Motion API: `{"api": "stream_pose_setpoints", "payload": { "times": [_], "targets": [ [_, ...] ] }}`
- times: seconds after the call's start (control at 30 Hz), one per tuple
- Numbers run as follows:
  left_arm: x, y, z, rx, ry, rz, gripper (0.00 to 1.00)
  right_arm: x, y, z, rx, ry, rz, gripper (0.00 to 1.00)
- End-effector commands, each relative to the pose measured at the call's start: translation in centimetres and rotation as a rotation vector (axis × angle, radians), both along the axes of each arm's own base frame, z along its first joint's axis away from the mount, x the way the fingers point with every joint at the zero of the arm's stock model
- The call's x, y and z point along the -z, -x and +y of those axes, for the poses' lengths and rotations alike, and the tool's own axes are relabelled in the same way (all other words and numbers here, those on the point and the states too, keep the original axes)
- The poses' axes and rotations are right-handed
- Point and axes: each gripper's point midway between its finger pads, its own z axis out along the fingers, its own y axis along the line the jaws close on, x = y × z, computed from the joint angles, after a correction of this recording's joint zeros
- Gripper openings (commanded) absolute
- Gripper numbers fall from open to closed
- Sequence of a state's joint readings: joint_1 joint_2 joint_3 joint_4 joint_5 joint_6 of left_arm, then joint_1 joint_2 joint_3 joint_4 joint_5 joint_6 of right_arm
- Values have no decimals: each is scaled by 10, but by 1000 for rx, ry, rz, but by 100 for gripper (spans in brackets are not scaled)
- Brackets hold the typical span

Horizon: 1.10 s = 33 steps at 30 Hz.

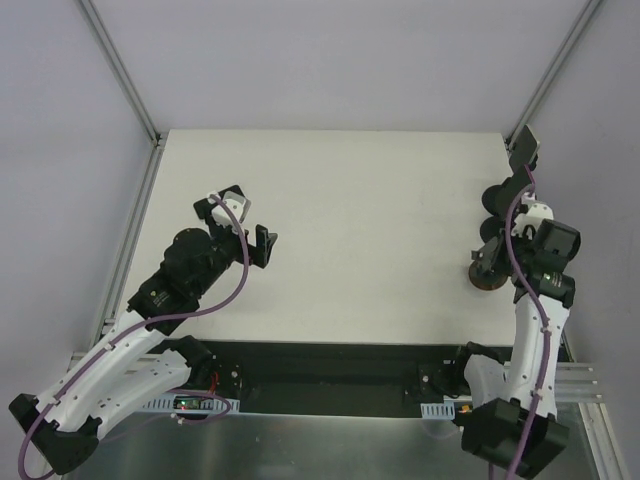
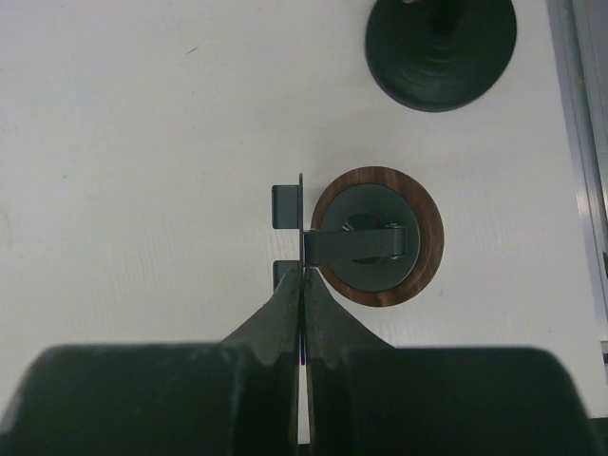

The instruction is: Place the phone on the phone stand

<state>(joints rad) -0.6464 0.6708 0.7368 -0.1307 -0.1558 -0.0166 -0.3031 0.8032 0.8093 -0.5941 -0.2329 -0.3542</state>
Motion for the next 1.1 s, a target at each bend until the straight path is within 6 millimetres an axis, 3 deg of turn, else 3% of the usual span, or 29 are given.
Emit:
{"api": "stream_pose_setpoints", "payload": {
  "times": [0.0,0.07,0.2,0.23,0.37,0.87,0.93,0.97,1.07],
  "targets": [
    [-11,1,-11,40,59,-13,82,-28,-20,-34,-7,-10,-133,0],
    [-13,4,-13,56,65,-15,82,-17,-25,-37,-42,-40,-78,0],
    [-18,4,-7,30,72,-38,81,-9,-33,-54,-55,-65,-48,0],
    [-18,5,-6,30,73,-40,81,-16,-37,-58,-62,-49,-49,0],
    [-21,10,-13,62,78,-44,81,-6,-42,-64,-96,-54,11,0],
    [-25,11,-9,50,75,-69,79,35,-43,-82,-135,-52,177,0],
    [-24,11,-9,52,72,-65,79,38,-40,-91,-89,-22,202,7],
    [-24,11,-9,52,72,-65,79,37,-42,-94,-69,-16,195,23],
    [-23,10,-9,47,68,-66,79,38,-43,-102,-25,12,190,33]
  ]
}}
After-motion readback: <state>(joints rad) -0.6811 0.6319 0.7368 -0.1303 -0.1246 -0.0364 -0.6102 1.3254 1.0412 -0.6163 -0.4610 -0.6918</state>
